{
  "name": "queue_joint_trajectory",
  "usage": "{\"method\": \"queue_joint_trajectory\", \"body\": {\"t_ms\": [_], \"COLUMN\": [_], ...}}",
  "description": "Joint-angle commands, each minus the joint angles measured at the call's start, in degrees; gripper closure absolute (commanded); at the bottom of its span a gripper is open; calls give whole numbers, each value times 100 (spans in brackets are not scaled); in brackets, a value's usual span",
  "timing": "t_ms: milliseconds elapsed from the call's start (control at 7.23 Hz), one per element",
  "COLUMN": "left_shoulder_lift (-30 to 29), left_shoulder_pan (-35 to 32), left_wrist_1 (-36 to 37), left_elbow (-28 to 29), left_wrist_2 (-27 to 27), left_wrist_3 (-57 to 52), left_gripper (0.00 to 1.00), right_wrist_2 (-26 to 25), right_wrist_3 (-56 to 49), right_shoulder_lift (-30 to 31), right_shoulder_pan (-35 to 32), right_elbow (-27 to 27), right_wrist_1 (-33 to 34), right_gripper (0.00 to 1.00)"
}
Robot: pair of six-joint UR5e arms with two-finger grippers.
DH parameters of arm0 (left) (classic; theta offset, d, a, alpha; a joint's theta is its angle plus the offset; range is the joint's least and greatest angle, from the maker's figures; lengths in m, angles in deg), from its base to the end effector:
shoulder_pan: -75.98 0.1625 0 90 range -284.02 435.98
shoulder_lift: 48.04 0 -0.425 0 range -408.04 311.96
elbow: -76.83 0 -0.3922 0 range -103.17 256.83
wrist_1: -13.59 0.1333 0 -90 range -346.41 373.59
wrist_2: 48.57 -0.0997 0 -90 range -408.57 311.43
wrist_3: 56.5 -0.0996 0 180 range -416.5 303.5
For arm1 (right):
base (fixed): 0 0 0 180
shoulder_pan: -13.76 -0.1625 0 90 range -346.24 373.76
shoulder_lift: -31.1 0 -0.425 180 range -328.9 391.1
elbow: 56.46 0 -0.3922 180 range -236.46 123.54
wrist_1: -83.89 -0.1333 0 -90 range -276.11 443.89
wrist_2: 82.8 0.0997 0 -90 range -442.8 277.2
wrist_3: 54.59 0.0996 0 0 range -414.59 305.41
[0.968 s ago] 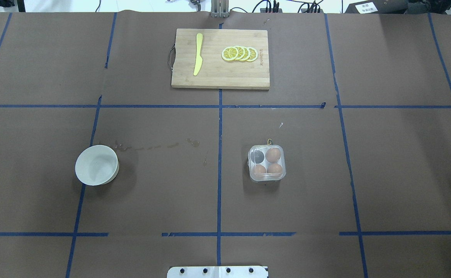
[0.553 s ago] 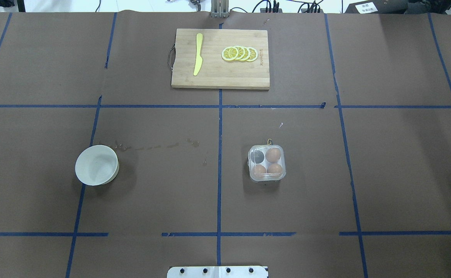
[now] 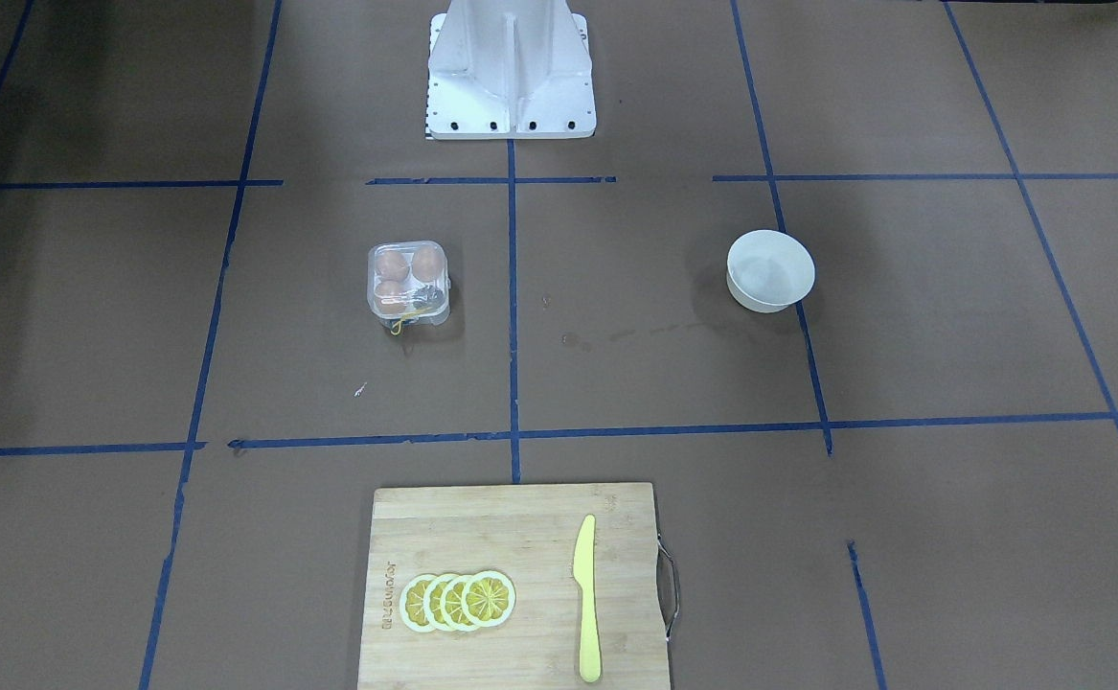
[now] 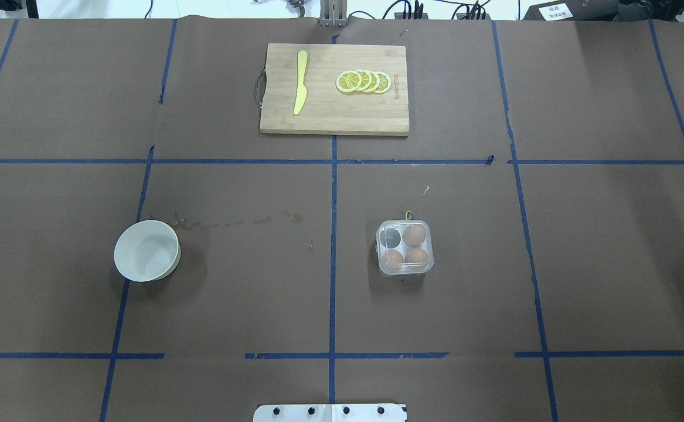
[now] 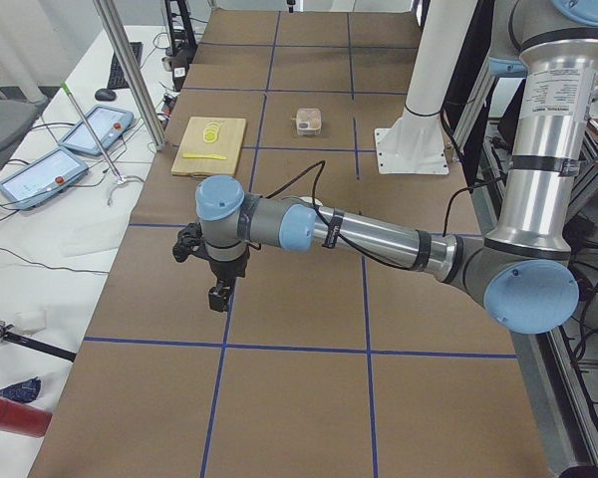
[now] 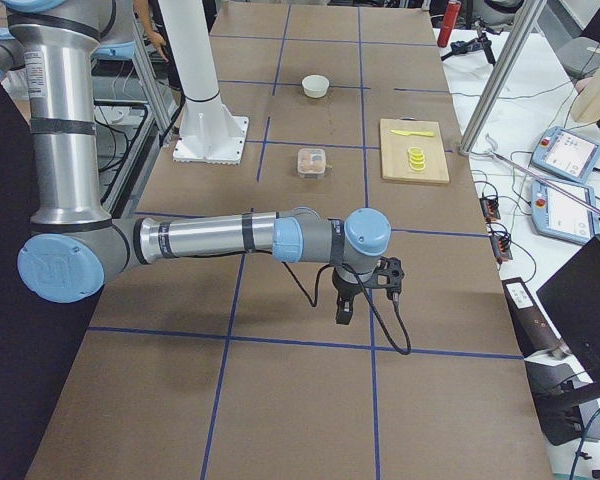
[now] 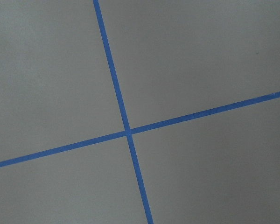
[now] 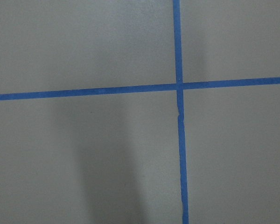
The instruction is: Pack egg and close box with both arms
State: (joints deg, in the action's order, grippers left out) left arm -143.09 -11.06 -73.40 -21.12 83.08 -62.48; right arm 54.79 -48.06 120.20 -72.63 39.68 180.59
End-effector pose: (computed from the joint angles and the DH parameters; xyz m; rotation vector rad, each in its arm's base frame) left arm -0.0396 -0.5334 0.5536 0.1860 0.7217 0.2121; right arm 0.0284 -0.4988 0.6060 -0.0678 -0.8279 0.0455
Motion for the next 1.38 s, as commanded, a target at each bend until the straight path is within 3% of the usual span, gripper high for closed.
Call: {"method": "queue_joint_trajectory", "body": {"t_ms": [0,1245], "left_shoulder_lift": [-22,-40], "left_shoulder_pan": [11,20], "left_wrist_1": [-28,-98], "left_elbow": [65,-14], "left_wrist_2": [1,36], "left_wrist_3": [1,36], "left_gripper": [0,0], "right_wrist_2": [119,119], "right_wrist_3": [-20,-20], "right_shoulder_lift": [-7,-183], "right_shoulder_pan": [0,18], "right_elbow": [53,97], "right_wrist_1": [-10,-10], "right_gripper": [0,0]}}
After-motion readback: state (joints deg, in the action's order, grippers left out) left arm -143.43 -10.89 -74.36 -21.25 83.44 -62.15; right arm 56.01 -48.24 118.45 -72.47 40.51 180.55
